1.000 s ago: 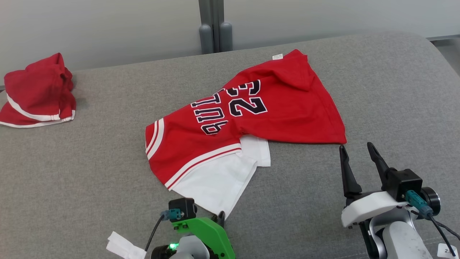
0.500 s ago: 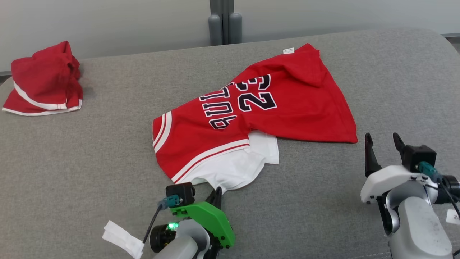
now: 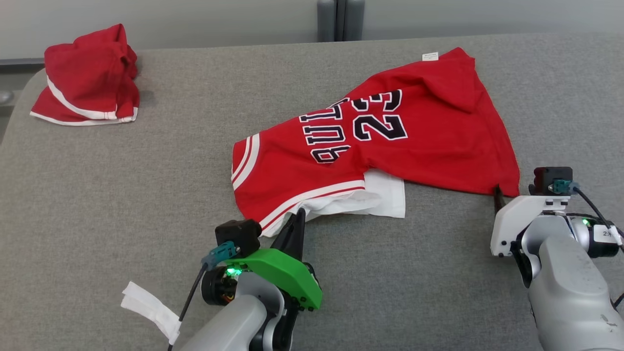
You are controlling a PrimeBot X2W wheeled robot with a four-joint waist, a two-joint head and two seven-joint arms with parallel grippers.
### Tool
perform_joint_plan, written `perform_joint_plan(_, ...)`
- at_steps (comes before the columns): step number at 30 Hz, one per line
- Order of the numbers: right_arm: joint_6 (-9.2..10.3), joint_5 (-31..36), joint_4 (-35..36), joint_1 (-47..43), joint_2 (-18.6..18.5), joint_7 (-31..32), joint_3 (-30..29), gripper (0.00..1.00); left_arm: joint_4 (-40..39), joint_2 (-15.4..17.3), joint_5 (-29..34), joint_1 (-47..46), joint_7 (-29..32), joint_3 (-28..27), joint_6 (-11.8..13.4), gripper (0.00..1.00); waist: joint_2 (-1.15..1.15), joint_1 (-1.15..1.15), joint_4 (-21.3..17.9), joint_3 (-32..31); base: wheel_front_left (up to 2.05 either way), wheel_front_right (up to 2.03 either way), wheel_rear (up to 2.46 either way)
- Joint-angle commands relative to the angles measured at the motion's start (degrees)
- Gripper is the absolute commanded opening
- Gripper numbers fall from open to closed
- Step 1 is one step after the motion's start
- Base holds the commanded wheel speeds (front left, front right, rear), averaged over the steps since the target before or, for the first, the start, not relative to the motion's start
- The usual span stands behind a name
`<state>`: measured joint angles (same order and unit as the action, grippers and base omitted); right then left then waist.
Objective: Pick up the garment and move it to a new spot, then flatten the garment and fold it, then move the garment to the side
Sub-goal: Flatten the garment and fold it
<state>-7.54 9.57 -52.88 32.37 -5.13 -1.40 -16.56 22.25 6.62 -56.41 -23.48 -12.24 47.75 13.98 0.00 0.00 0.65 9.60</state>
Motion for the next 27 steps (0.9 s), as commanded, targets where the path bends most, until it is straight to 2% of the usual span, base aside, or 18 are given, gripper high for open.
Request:
perform_joint_plan(1,0.11,-0.33,-1.61,1.52,-0.79,0.56,0.16,1.0,-1.25,0.89,0.71,-0.87,-0.12,-0.13,0.55,0.0,0.0,0.0,0.63,0.68,0.0,0.0,0.0)
perform_joint_plan(3,0.11,-1.04,-4.15,2.45,-0.92,1.39,0.52,1.0,-2.94,1.36,0.99,-0.79,0.04,-0.17,1.05,0.0,0.0,0.0,0.74,0.89,0.0,0.0,0.0)
perform_joint_plan(4,0.11,-1.44,-5.29,2.96,-0.82,1.32,1.0,0.84,-3.74,1.63,1.03,-0.77,0.1,-0.25,1.32,0.0,0.0,0.0,0.74,0.99,0.0,0.0,0.0)
perform_joint_plan(5,0.11,-2.04,-6.03,3.39,-0.79,0.86,1.3,0.43,-4.46,1.9,1.13,-0.77,0.13,-0.29,1.48,0.0,0.0,0.0,0.7,1.05,0.0,0.0,0.0)
perform_joint_plan(6,0.11,-2.58,-6.82,3.87,-0.95,0.36,1.66,0.27,-5.25,2.3,1.41,-0.82,0.08,-0.4,1.68,0.0,0.0,0.0,0.6,1.1,0.0,0.0,0.0)
perform_joint_plan(7,0.11,-3.04,-7.31,4.23,-1.07,-0.16,1.94,0.02,-5.85,2.59,1.41,-0.82,0.09,-0.47,1.85,0.0,0.0,0.0,0.5,1.12,0.0,0.0,0.0)
perform_joint_plan(14,0.11,-7.17,-9.48,7.42,-1.32,-6.91,5.46,0.0,-9.24,5.38,2.45,-2.76,0.28,-1.69,2.88,0.0,0.0,0.0,-0.52,0.04,0.0,0.0,0.0)
perform_joint_plan(19,0.11,-11.06,-7.71,9.12,-1.71,-11.86,9.15,0.0,-12.48,8.24,3.76,-5.86,-0.13,-3.91,3.73,0.0,0.0,0.0,-1.54,-1.82,0.0,0.0,0.0)
perform_joint_plan(23,0.11,-14.3,-2.2,9.41,-2.34,-13.36,11.73,0.0,-17.21,11.45,5.41,-8.64,-0.68,-6.67,4.73,0.0,0.0,0.0,-2.5,-3.96,0.0,0.0,0.0)
perform_joint_plan(27,0.11,-18.08,8.4,6.88,-3.08,-13.75,14.57,0.0,-23.8,15.37,7.06,-11.57,-1.06,-9.83,5.85,0.0,0.0,0.0,-3.44,-6.2,0.0,0.0,0.0)
